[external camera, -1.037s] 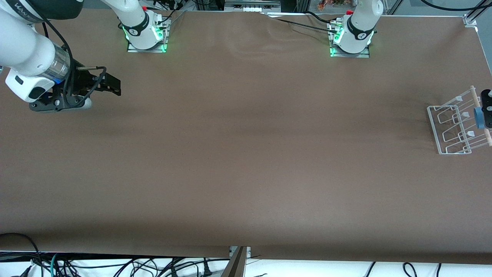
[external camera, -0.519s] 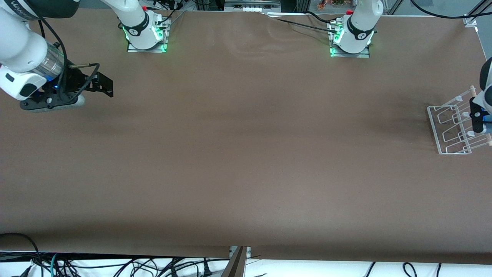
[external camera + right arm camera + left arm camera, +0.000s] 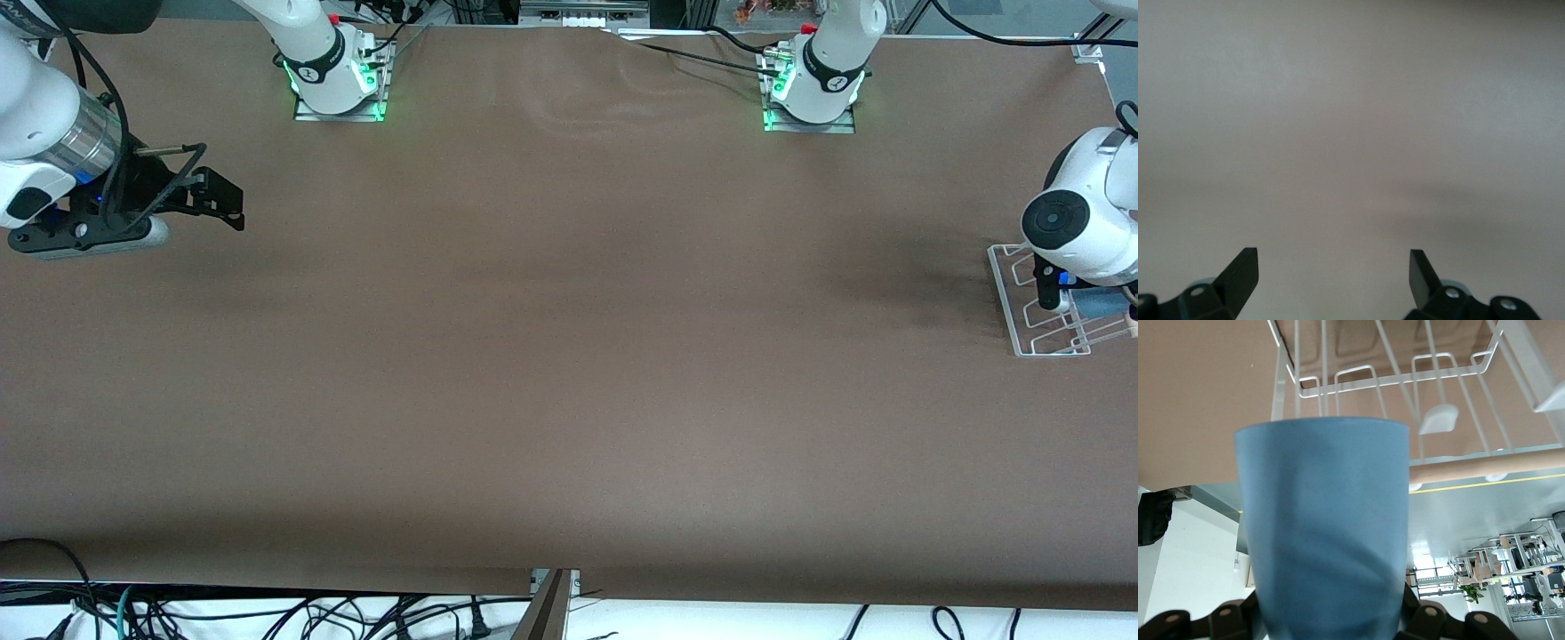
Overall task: Transfer cup to left arm and place on rack
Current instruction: 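Lower the cup with the left gripper onto the wire rack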
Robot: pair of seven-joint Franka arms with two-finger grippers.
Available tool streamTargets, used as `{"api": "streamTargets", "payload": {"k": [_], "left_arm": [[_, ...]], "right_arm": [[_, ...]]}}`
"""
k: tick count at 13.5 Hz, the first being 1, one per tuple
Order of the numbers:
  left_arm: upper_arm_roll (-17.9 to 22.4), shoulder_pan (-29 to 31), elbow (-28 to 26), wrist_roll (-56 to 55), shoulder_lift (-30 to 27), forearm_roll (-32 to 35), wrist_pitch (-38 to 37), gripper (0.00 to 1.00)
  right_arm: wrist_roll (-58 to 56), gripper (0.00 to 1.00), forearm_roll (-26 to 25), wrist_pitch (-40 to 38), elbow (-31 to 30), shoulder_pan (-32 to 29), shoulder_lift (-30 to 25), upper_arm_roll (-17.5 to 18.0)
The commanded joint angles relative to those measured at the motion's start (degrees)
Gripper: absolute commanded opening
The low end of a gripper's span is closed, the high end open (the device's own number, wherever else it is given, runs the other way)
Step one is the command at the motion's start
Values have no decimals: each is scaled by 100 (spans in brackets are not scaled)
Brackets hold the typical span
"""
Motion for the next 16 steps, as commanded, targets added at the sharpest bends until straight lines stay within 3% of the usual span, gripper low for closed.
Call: {"api": "streamTargets", "payload": {"k": [1,7,12,16], "left_arm": [[8,10,-400,-92,-450,217,62,4],[69,37,-489,49,-592,322,140,5],[210,46,-813,15,-601,1234,150,6],[210,54,-884,-39,-557,1280,167,6]], "right_arm": [[-12,100,-84,-19,182,-14,66,38],[-3,100,-49,-2,182,-59,189,11],[-12,100,-75,95,200,-32,224,20],[-3,100,-57,104,200,-41,224,20]]}}
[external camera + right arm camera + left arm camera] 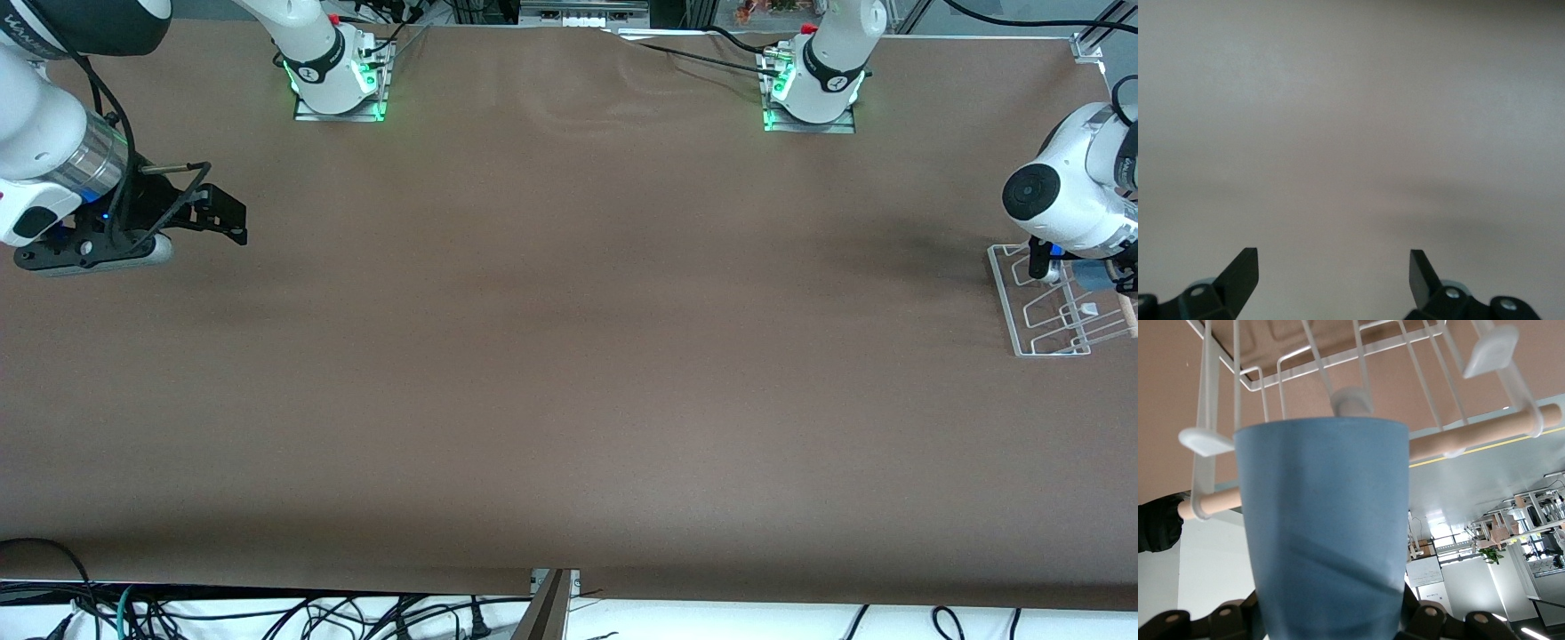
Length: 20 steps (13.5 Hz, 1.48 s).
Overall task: Transfer cup to left arm and place on rack
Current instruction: 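Lower the cup with the left gripper onto the wire rack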
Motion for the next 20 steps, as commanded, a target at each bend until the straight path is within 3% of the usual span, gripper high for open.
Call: {"api": "streamTargets", "payload": {"k": [1,6,7,8,9,10,14,15,20], "left_arm": [[14,11,-134,-121,-126,197,74,6],[14,2,-125,-315,111,214,188,13],[6,2,-125,-324,138,214,188,18],[6,2,-125,-333,138,206,188,30],[6,-7,-116,-333,138,206,188,75],[6,-51,-73,-272,130,206,162,100],[-30,-86,103,-236,25,74,118,100],[-47,-95,234,-228,-46,-265,31,100],[-363,-147,1726,-219,-143,-4050,-1655,100]], "right_arm": [[-3,100,-52,-21,123,-19,38,30],[-3,100,-17,-21,123,-1,38,30],[-3,100,-17,-21,123,8,38,30],[-3,100,-8,-21,123,-1,38,30],[6,100,-8,-21,123,-1,38,30],[6,100,-8,-21,123,-1,38,30],[6,100,-8,-21,123,-1,38,30],[6,100,-8,-21,123,-1,38,30],[6,100,-8,-21,123,-1,38,30]]}}
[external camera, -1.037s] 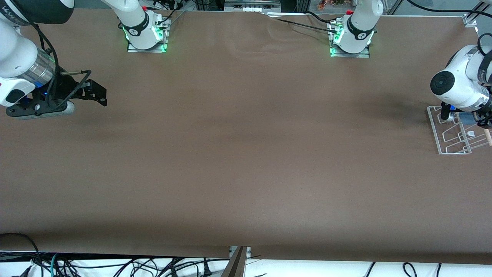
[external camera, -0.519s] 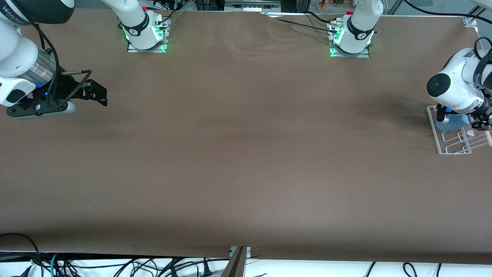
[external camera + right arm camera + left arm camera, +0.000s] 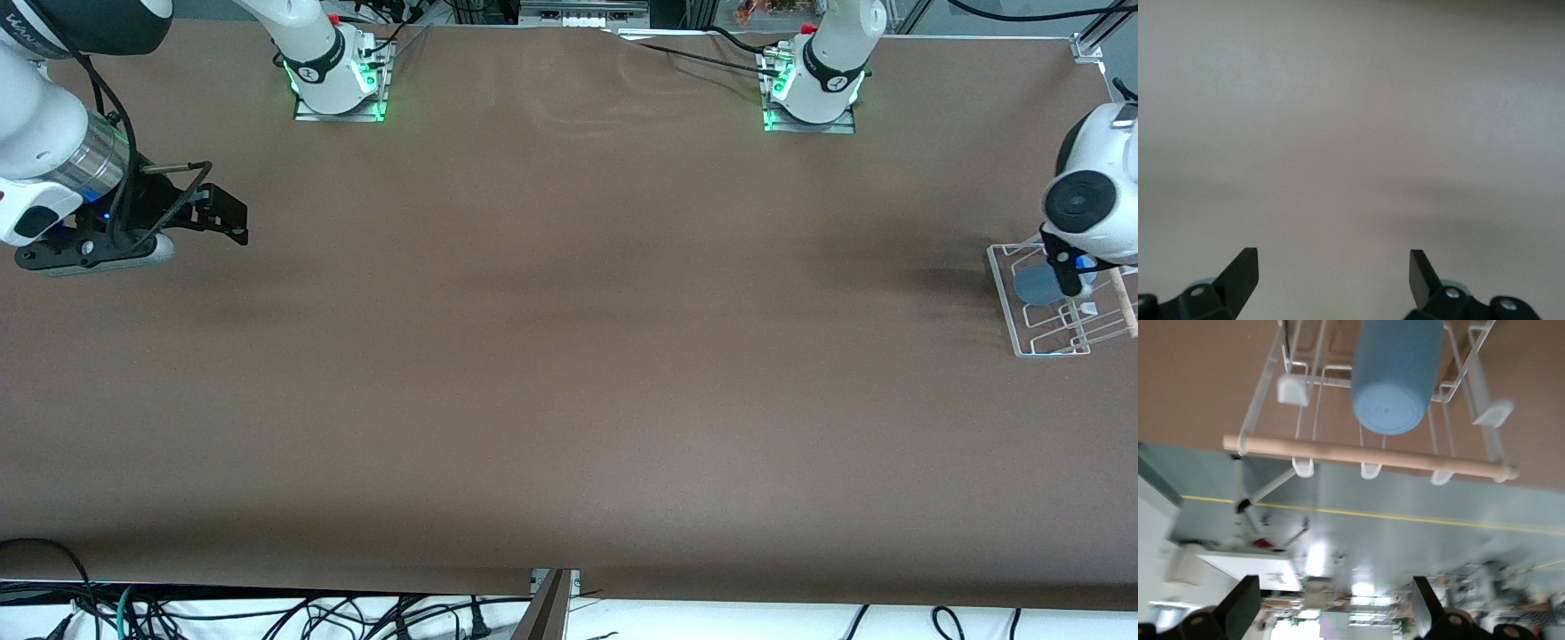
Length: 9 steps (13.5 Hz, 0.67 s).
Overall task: Transfer cup to left arm and place on rack
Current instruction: 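Open the left gripper to release the cup on the rack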
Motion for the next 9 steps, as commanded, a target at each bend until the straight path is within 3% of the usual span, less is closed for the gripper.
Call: {"api": "streamTargets", "payload": {"k": [1,6,9], "left_arm": [[-43,-105,906,36,-10,-1634,-641,100],[-210,-255,1813,-226,-1,-2710,-1598,100],[-219,-369,2138,-1243,-1,-3420,-2135,100]], "right_arm": [[6,100,-9,-30,119,-10,38,24],[6,100,-9,-30,119,-10,38,24],[6,100,-9,-30,119,-10,38,24]]}}
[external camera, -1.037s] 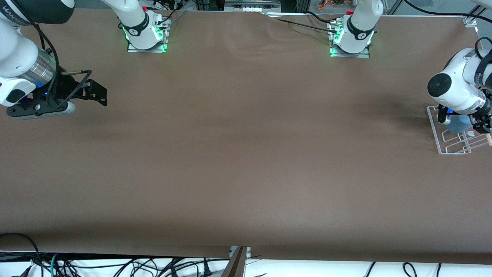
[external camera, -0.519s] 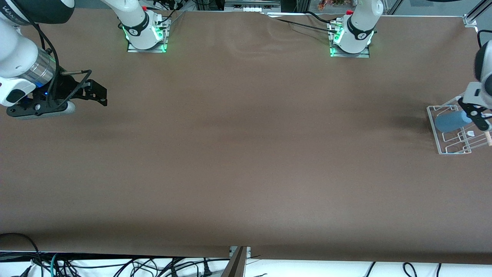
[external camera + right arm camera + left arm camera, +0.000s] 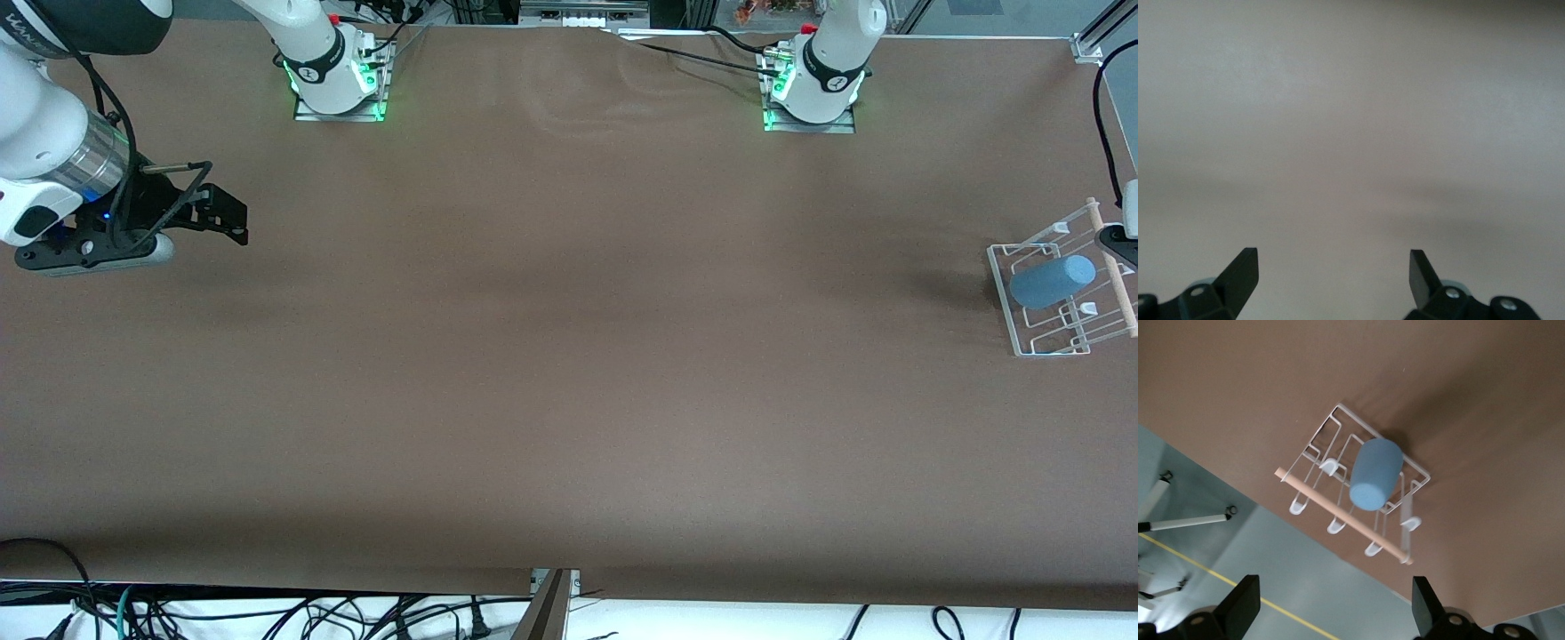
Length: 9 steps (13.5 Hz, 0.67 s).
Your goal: Transfer cup to left arm and place on rack
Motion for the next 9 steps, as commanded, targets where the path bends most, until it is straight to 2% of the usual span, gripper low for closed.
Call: {"api": "streamTargets", "payload": {"k": [1,4,6,9], "left_arm": [[5,-106,534,-936,83,-810,-620,100],[-204,-203,1070,-2044,75,-1533,-1306,100],[-249,-212,1413,-2650,57,-2120,-1509,100],[-267,-194,1441,-3669,-48,-2843,-1632,100]], "right_arm": [[6,100,-9,-31,118,-11,38,24],[6,100,-9,-31,118,-2,38,24],[6,100,-9,-31,118,-2,38,24],[6,100,-9,-31,118,-2,38,24]]}}
